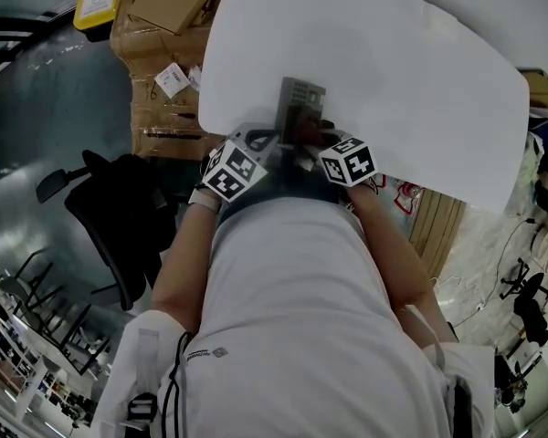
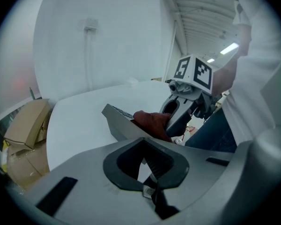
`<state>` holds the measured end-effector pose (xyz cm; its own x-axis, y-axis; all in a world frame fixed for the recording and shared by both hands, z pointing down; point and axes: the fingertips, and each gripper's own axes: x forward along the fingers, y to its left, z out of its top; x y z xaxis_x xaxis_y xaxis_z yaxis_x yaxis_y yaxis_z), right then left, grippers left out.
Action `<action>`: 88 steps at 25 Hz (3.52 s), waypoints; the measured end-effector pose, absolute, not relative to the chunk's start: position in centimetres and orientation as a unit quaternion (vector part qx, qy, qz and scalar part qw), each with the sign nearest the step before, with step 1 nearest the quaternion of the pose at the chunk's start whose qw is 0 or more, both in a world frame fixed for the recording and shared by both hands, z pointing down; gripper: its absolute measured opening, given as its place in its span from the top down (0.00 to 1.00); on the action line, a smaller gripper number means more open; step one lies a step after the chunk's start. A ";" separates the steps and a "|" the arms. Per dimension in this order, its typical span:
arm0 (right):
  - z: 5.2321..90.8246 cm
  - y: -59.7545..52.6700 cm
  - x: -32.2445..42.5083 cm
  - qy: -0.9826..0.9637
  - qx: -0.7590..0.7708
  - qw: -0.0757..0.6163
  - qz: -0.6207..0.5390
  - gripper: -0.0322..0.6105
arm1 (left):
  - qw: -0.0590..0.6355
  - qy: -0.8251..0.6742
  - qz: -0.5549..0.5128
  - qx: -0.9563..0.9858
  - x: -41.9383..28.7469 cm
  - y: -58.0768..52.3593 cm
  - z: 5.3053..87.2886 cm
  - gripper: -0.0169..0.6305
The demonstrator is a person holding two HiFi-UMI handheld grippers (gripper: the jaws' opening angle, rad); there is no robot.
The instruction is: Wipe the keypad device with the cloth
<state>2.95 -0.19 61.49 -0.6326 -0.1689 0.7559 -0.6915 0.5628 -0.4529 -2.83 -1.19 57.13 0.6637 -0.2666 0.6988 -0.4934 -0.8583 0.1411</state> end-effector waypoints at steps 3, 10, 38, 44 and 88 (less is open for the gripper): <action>61.9 -0.1 3.4 -0.813 0.266 0.338 0.392 0.79 | 0.166 -0.215 0.351 0.896 -2.9 -1.1 57.2 0.95; 62.7 -0.1 4.2 -0.806 0.269 0.334 0.408 0.79 | 0.161 -0.221 0.356 0.894 -2.9 -1.2 57.1 0.95; 57.2 -4.2 2.8 -0.834 0.280 0.293 0.374 0.79 | 0.131 -0.237 0.381 0.884 -2.8 -1.2 57.2 0.96; 56.5 -4.7 0.1 -0.849 0.258 0.294 0.355 0.79 | 0.128 -0.235 0.387 0.882 -2.9 -1.2 57.2 0.96; 63.9 -4.4 5.7 -0.798 0.305 0.288 0.433 0.79 | 0.157 -0.253 0.375 0.878 -3.4 -1.6 57.7 0.96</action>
<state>5.69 -4.42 63.87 -0.6482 -0.2371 0.7237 -0.7362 0.4380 -0.5159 -3.43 -1.56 57.73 0.5904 -0.3270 0.7379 -0.5620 -0.8227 0.0851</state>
